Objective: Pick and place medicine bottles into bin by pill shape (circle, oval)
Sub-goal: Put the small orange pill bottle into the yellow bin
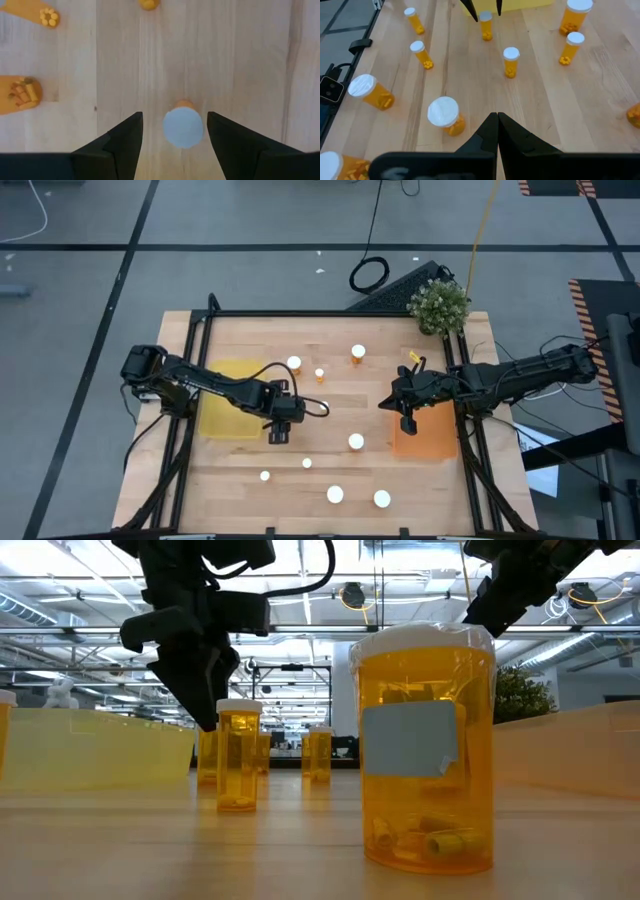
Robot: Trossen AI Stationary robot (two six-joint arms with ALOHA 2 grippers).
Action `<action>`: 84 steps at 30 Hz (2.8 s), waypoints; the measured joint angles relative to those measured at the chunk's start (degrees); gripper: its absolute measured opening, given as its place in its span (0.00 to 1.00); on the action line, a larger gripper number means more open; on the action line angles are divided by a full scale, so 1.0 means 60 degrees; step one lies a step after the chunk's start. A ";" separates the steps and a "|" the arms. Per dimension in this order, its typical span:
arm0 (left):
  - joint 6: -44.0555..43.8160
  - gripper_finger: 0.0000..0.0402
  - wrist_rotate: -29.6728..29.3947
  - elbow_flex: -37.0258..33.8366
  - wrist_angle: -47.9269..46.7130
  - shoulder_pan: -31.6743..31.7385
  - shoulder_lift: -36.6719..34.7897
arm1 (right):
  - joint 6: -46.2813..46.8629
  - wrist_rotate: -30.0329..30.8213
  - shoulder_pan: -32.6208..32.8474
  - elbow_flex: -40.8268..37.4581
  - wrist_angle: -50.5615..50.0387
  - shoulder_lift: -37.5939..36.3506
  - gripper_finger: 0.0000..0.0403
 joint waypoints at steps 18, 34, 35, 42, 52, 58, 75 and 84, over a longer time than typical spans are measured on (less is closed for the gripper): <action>-0.0480 0.56 -0.0040 -0.0007 0.0234 -0.0357 0.0509 | -0.0030 -0.0013 0.0000 0.0007 0.0000 0.0004 0.00; -0.0543 0.56 -0.0047 0.0004 0.0198 -0.0357 0.0330 | -0.0033 -0.0015 0.0000 0.0007 0.0000 0.0004 0.00; -0.0539 0.56 -0.0047 0.0004 0.0198 -0.0353 0.0330 | -0.0034 -0.0015 0.0000 0.0007 0.0000 0.0004 0.00; -0.0437 0.56 -0.0125 0.0004 0.0198 -0.0350 0.0330 | -0.0171 -0.0015 0.0000 0.0007 0.0000 0.0004 0.00; -0.0368 0.49 -0.0306 0.0004 0.0198 -0.0350 0.0330 | -0.0174 -0.0015 0.0000 0.0007 0.0000 0.0004 0.00; -0.0372 0.34 -0.0306 0.0004 0.0202 -0.0350 0.0330 | -0.0171 -0.0015 0.0000 0.0007 0.0000 0.0004 0.00; -0.0359 0.34 -0.0302 0.0781 -0.0849 -0.0350 0.0333 | -0.0175 -0.0011 0.0000 0.0004 0.0000 0.0004 0.00; -0.0104 0.34 -0.0755 0.2324 -0.2938 -0.0293 0.0333 | -0.0175 -0.0013 0.0000 0.0000 0.0000 0.0004 0.00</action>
